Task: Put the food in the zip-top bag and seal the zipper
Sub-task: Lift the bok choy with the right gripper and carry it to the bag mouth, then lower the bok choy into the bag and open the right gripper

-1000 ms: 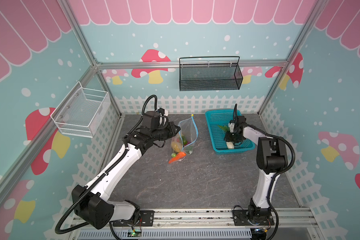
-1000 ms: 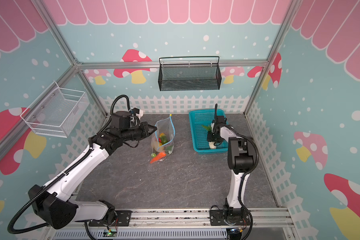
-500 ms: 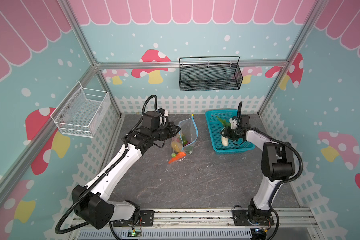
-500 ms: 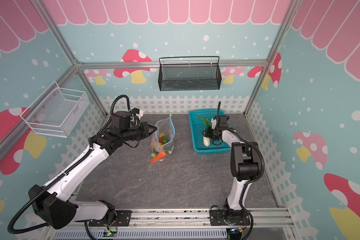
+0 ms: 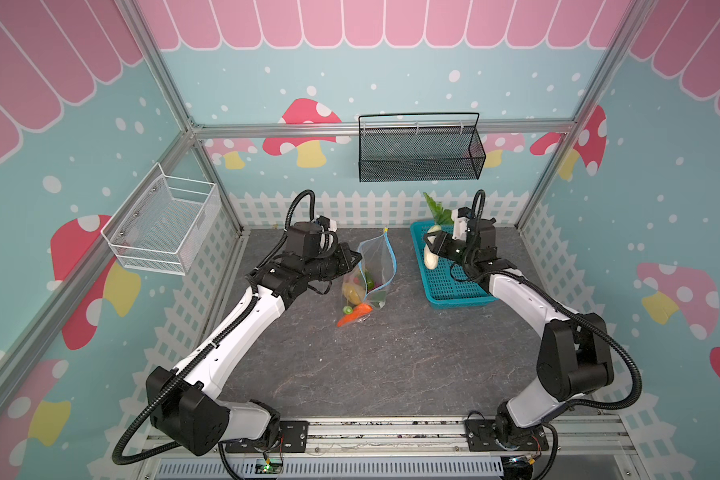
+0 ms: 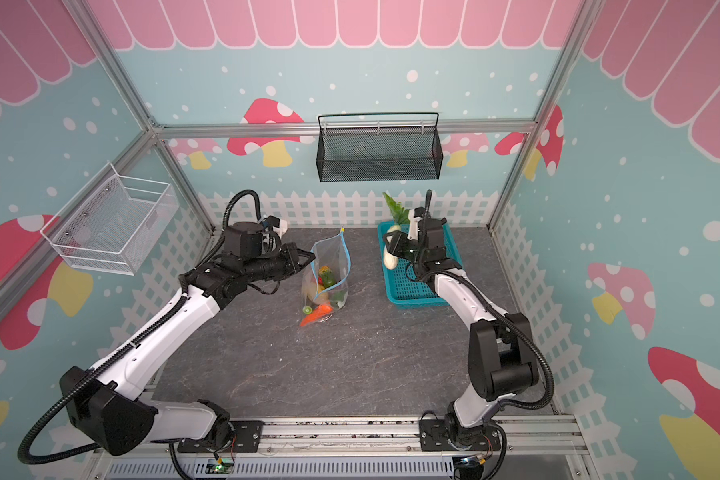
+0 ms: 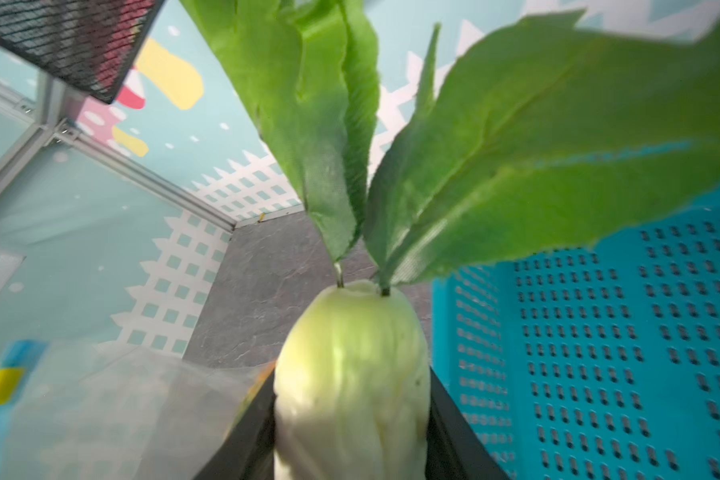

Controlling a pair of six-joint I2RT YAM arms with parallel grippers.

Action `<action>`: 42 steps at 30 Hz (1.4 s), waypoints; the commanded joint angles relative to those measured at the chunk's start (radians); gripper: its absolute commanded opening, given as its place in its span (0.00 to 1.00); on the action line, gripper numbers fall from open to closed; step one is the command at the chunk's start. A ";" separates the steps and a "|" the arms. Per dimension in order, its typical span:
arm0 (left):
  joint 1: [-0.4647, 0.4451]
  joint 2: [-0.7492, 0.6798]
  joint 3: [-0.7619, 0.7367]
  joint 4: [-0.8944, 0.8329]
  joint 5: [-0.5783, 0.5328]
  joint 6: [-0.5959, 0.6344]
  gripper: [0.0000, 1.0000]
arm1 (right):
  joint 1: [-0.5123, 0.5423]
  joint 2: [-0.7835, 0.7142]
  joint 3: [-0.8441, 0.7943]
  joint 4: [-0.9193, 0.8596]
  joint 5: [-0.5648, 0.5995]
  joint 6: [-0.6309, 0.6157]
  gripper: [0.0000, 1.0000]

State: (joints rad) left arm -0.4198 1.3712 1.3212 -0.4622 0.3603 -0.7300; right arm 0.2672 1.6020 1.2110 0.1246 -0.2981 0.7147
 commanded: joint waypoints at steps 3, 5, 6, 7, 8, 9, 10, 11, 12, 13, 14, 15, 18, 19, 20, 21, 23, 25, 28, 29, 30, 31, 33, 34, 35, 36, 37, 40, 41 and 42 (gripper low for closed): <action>0.004 0.016 0.065 -0.002 0.012 -0.005 0.00 | 0.073 -0.097 0.006 0.148 0.096 -0.035 0.30; 0.003 0.017 0.078 -0.009 0.011 -0.005 0.00 | 0.091 -0.119 0.013 0.173 0.076 -0.065 0.31; 0.004 0.019 0.085 -0.013 0.012 -0.004 0.00 | 0.101 -0.133 0.011 0.192 0.065 -0.078 0.31; 0.004 0.022 0.092 -0.019 0.011 -0.002 0.00 | 0.114 -0.147 0.003 0.217 0.065 -0.083 0.31; 0.003 0.025 0.102 -0.024 0.008 0.000 0.00 | 0.128 -0.159 -0.005 0.242 0.068 -0.085 0.31; 0.004 0.028 0.109 -0.027 0.008 -0.002 0.00 | 0.140 -0.166 -0.010 0.260 0.068 -0.088 0.31; 0.003 0.031 0.117 -0.031 0.007 -0.001 0.00 | 0.155 -0.171 -0.009 0.278 0.069 -0.091 0.31; 0.004 0.035 0.125 -0.032 0.007 0.000 0.00 | 0.166 -0.172 -0.006 0.290 0.069 -0.091 0.30; 0.004 0.038 0.130 -0.035 0.009 -0.003 0.00 | 0.179 -0.172 -0.004 0.300 0.068 -0.091 0.30; 0.003 0.042 0.138 -0.035 0.009 -0.003 0.00 | 0.193 -0.172 -0.003 0.318 0.067 -0.097 0.30; 0.003 0.047 0.143 -0.037 0.010 -0.003 0.00 | 0.207 -0.168 -0.005 0.335 0.066 -0.098 0.30; 0.004 0.051 0.150 -0.040 0.010 -0.003 0.00 | 0.220 -0.167 -0.007 0.352 0.063 -0.099 0.30; 0.004 0.060 0.162 -0.044 0.010 -0.004 0.00 | 0.266 -0.157 -0.013 0.395 0.059 -0.101 0.30; 0.004 0.061 0.164 -0.045 0.008 -0.004 0.00 | 0.284 -0.153 -0.012 0.398 0.061 -0.106 0.30; 0.004 0.063 0.165 -0.046 0.009 -0.005 0.00 | 0.299 -0.148 -0.011 0.400 0.065 -0.111 0.30; 0.003 0.065 0.166 -0.046 0.010 -0.006 0.00 | 0.309 -0.144 -0.012 0.402 0.069 -0.117 0.30; 0.004 0.068 0.165 -0.046 0.010 -0.008 0.00 | 0.332 -0.136 -0.017 0.405 0.079 -0.130 0.30; 0.002 0.070 0.164 -0.045 0.010 -0.008 0.00 | 0.348 -0.126 -0.028 0.410 0.086 -0.130 0.30; 0.001 0.069 0.161 -0.047 0.008 -0.007 0.00 | 0.365 -0.111 -0.044 0.421 0.086 -0.114 0.31; 0.002 0.068 0.160 -0.048 0.006 -0.005 0.00 | 0.369 -0.107 -0.044 0.419 0.086 -0.110 0.31; 0.003 0.067 0.160 -0.053 0.002 -0.002 0.00 | 0.375 -0.101 -0.044 0.416 0.087 -0.103 0.31; 0.002 0.066 0.161 -0.056 -0.003 0.000 0.00 | 0.382 -0.096 -0.046 0.412 0.087 -0.096 0.31; 0.002 0.065 0.160 -0.058 -0.004 0.002 0.00 | 0.396 -0.087 -0.050 0.408 0.090 -0.091 0.31; 0.002 0.065 0.160 -0.059 -0.004 0.003 0.00 | 0.404 -0.081 -0.050 0.402 0.095 -0.091 0.31; 0.004 0.065 0.159 -0.058 -0.004 0.003 0.00 | 0.409 -0.077 -0.051 0.398 0.096 -0.089 0.31; 0.003 0.065 0.159 -0.059 -0.004 0.001 0.00 | 0.414 -0.072 -0.053 0.394 0.096 -0.087 0.31; 0.003 0.064 0.159 -0.058 -0.004 0.002 0.00 | 0.418 -0.070 -0.053 0.389 0.099 -0.089 0.32; 0.003 0.063 0.156 -0.058 -0.004 0.004 0.00 | 0.427 -0.062 -0.063 0.385 0.105 -0.088 0.33; 0.002 0.062 0.154 -0.058 -0.003 0.004 0.00 | 0.429 -0.059 -0.065 0.385 0.108 -0.085 0.33; 0.003 0.060 0.152 -0.057 -0.004 0.006 0.00 | 0.431 -0.056 -0.068 0.385 0.107 -0.083 0.33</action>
State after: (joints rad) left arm -0.4202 1.4364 1.4540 -0.5133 0.3595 -0.7292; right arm 0.6895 1.5318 1.1576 0.4934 -0.2047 0.6151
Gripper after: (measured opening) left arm 0.050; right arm 0.445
